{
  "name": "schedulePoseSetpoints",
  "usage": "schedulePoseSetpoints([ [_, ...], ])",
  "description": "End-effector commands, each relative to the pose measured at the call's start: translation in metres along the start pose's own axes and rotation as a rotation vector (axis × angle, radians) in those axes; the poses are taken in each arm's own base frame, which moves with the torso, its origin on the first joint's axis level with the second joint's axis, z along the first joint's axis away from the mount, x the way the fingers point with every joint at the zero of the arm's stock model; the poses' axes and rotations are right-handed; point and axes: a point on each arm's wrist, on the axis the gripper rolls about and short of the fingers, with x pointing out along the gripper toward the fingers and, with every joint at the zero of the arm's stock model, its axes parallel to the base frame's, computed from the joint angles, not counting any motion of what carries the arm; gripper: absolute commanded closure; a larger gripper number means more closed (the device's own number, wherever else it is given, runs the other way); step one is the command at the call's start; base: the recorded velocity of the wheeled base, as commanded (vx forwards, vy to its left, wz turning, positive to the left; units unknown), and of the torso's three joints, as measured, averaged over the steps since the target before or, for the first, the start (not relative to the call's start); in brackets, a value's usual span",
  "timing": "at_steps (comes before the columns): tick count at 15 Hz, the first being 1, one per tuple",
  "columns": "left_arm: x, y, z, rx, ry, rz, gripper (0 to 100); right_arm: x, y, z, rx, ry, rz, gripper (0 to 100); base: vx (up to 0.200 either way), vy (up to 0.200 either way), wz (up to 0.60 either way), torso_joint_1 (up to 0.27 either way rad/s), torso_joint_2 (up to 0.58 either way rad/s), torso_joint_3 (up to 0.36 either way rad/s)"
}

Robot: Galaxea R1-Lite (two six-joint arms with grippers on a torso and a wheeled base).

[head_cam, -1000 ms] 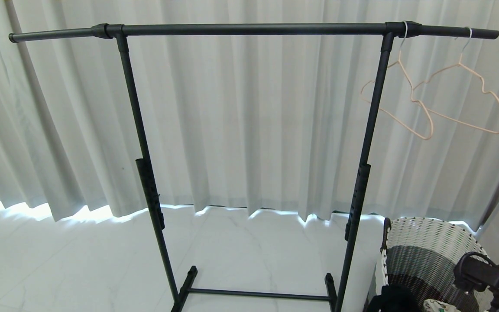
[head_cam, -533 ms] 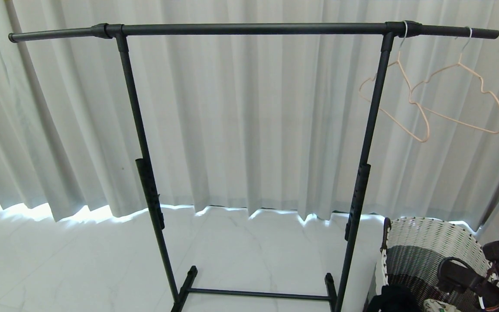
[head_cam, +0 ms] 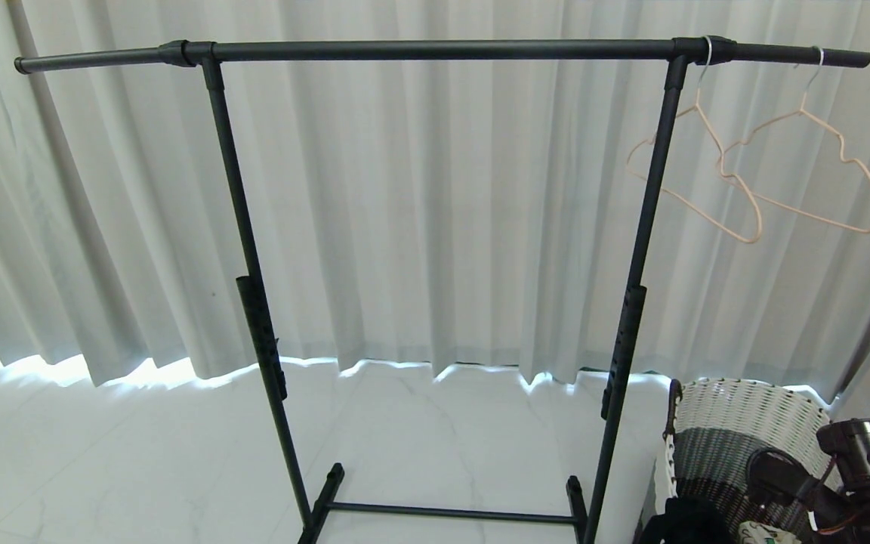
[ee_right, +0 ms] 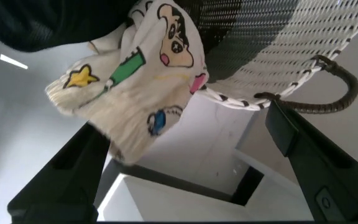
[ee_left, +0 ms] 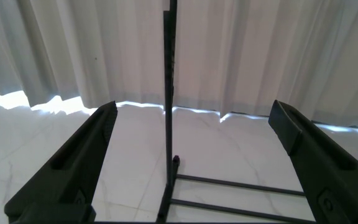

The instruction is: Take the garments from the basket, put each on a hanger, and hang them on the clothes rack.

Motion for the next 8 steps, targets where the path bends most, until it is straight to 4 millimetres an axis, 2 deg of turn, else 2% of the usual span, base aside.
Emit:
schedulePoseSetpoints([
  [1,0.0001,0.0000,-0.0001,0.000,0.002,0.001,0,0.0062,0.0010,-0.0015,0.002,0.018,0.012,0,0.000,0.000,0.00,0.000,0.00,0.000],
  [6,0.0001,0.0000,-0.0001,0.000,0.002,0.002,0,0.0099,-0.0028,0.0003,-0.008,0.002,-0.010,0,0.000,0.000,0.00,0.000,0.00,0.000],
  [7,0.0000,0.0000,0.0003,0.000,0.001,0.002,0,0.0117,-0.0041,0.0023,-0.004,-0.014,-0.022,100,0.000,0.000,0.00,0.000,0.00,0.000],
  [8,0.0001,0.0000,-0.0001,0.000,0.002,0.002,0,0.0123,-0.0041,0.0024,-0.003,-0.018,-0.026,100,0.000,0.000,0.00,0.000,0.00,0.000],
])
